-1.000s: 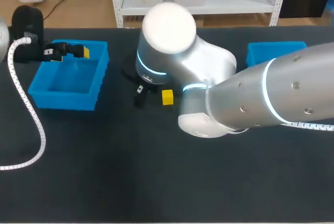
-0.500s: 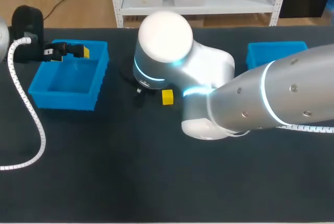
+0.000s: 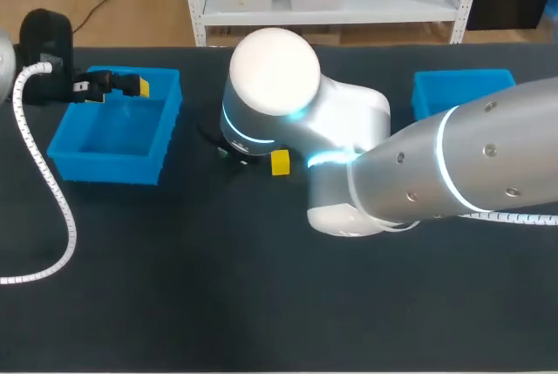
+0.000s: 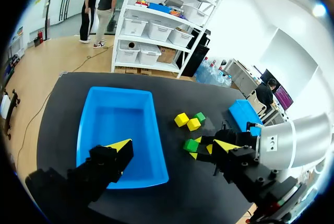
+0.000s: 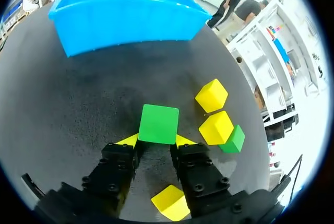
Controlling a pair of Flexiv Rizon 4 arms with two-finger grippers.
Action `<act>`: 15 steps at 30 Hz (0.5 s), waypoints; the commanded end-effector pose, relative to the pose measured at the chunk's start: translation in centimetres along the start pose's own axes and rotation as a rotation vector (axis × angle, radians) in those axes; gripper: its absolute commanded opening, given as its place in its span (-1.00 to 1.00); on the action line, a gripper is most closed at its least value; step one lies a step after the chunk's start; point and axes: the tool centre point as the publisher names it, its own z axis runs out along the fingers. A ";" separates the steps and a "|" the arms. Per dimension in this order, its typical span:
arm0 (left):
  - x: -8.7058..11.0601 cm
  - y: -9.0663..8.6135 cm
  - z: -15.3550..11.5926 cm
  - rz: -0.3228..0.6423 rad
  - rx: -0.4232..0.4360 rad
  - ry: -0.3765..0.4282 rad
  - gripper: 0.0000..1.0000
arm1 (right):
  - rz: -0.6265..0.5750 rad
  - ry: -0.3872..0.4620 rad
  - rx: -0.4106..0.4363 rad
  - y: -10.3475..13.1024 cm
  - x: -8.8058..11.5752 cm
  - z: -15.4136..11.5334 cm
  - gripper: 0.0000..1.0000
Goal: Put the green cubes in the right bin and the yellow cubes in the left bin.
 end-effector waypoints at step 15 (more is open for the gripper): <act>0.1 0.2 0.0 0.002 0.010 -0.006 1.00 | 0.035 -0.129 0.109 -2.6 0.4 -5.8 -1.00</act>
